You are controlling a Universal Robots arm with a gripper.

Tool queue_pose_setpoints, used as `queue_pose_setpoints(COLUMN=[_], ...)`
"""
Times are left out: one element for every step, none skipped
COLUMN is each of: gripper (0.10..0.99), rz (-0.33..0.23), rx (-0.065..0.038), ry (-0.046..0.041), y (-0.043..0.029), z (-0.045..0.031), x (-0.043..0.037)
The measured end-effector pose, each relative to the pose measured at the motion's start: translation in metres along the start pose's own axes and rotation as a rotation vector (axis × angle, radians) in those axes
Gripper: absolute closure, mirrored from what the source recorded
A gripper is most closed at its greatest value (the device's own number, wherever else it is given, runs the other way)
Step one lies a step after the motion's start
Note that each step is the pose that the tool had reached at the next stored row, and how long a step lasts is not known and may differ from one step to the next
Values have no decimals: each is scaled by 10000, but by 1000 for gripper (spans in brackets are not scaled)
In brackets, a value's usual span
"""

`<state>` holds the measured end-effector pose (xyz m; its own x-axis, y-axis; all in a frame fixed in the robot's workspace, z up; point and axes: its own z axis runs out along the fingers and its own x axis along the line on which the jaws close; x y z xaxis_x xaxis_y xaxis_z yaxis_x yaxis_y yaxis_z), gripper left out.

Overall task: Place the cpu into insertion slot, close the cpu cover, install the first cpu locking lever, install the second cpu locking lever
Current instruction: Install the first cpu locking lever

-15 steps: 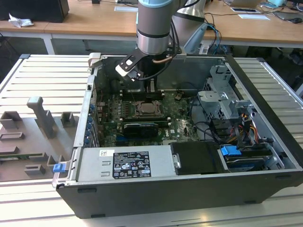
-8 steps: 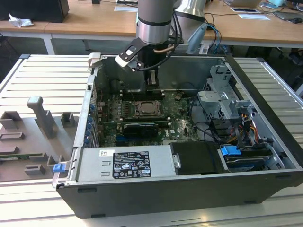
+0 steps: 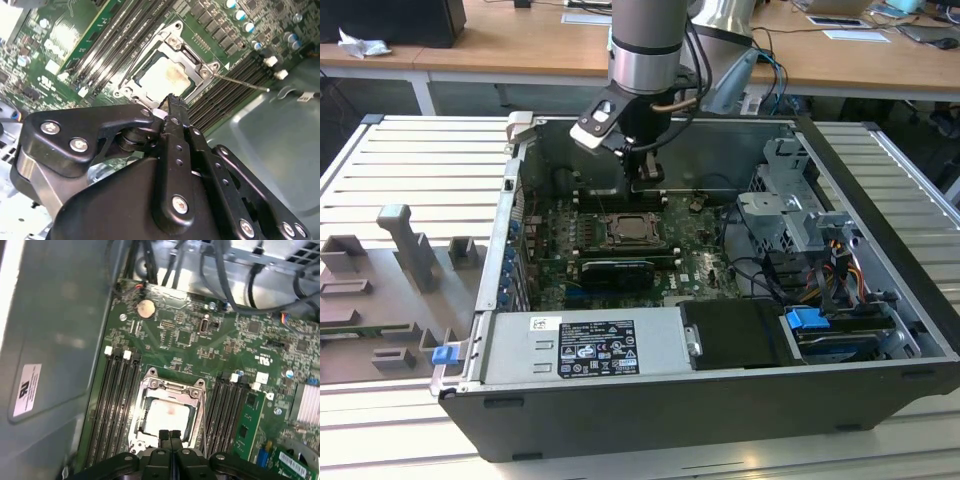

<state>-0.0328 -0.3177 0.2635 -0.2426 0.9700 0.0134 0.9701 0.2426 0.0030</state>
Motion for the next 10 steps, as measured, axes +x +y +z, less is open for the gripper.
queue_pose_setpoints(gripper=[980,980,980,980,980,980,980,980,980,980], rz=[-105,-159,-190,-217,-269,-343,-513,-648,-931,-1061], rx=[1,2,2,2,3,4,5,7,11,13], ry=[1,1,1,1,1,1,3,4,4,4], y=[0,0,0,0,0,0,0,0,0,0], z=[0,0,0,0,1,0,1,1,1,1], x=[0,0,0,0,0,0,0,1,0,0])
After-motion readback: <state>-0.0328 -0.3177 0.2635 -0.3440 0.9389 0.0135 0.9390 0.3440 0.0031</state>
